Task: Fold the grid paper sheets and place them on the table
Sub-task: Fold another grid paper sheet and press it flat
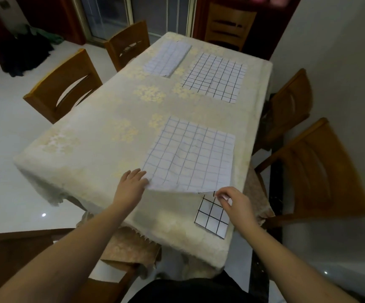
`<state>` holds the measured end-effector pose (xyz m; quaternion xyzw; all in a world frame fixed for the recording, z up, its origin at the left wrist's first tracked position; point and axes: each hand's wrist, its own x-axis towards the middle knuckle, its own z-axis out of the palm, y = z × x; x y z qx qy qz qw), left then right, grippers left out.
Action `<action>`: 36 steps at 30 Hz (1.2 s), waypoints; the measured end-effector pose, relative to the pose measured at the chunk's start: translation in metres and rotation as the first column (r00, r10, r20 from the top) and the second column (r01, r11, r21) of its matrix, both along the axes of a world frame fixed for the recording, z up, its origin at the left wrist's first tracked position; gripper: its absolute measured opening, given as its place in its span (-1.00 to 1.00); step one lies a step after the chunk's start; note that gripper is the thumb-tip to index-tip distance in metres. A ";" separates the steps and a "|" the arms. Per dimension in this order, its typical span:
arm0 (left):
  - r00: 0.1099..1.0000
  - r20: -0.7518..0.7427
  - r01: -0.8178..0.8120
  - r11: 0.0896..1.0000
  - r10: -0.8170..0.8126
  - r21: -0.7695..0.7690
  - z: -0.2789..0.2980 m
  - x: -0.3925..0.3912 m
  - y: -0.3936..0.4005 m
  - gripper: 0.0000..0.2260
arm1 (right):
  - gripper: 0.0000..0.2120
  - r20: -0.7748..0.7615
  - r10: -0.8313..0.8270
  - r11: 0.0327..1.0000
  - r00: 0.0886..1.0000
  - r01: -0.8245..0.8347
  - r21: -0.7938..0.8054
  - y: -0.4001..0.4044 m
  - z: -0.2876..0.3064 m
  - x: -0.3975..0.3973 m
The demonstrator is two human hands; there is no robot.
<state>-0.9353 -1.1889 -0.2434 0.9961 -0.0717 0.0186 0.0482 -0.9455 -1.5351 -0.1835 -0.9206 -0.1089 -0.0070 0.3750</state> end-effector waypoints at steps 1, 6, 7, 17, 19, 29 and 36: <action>0.999 0.023 0.028 1.000 -0.028 -0.001 0.004 0.000 0.005 -0.78 | -0.86 -0.047 -0.034 0.999 0.998 0.035 0.025 -0.002 0.004 -0.004; 0.990 0.006 0.138 0.989 -0.138 -0.050 0.022 -0.005 0.026 -0.89 | -0.71 -0.170 -0.135 0.988 0.976 0.145 0.052 -0.014 0.008 -0.015; 0.991 -0.007 0.134 0.988 -0.135 -0.083 0.024 -0.007 0.030 -0.92 | -0.73 -0.169 -0.138 0.989 0.976 0.145 0.030 -0.015 0.008 -0.016; 0.979 -0.203 -0.102 0.810 -0.021 -0.577 0.058 -0.031 0.054 -0.83 | -0.88 -0.269 -0.220 0.951 0.938 0.268 0.154 -0.042 0.024 -0.022; 0.969 -0.247 -0.167 0.753 0.007 -0.636 0.060 -0.031 0.051 -0.81 | -0.93 -0.284 -0.211 0.951 0.935 0.264 0.162 -0.044 0.025 -0.022; 0.891 -0.343 -0.416 0.235 0.296 -0.879 0.074 0.011 0.003 -0.90 | -0.89 -0.479 -0.106 0.875 0.871 0.311 0.372 -0.050 0.028 0.028; 0.824 -0.356 -0.485 0.221 0.441 -0.846 0.072 0.058 -0.018 -0.92 | -0.70 -0.606 -0.087 0.911 0.790 0.310 0.272 -0.053 -0.022 0.070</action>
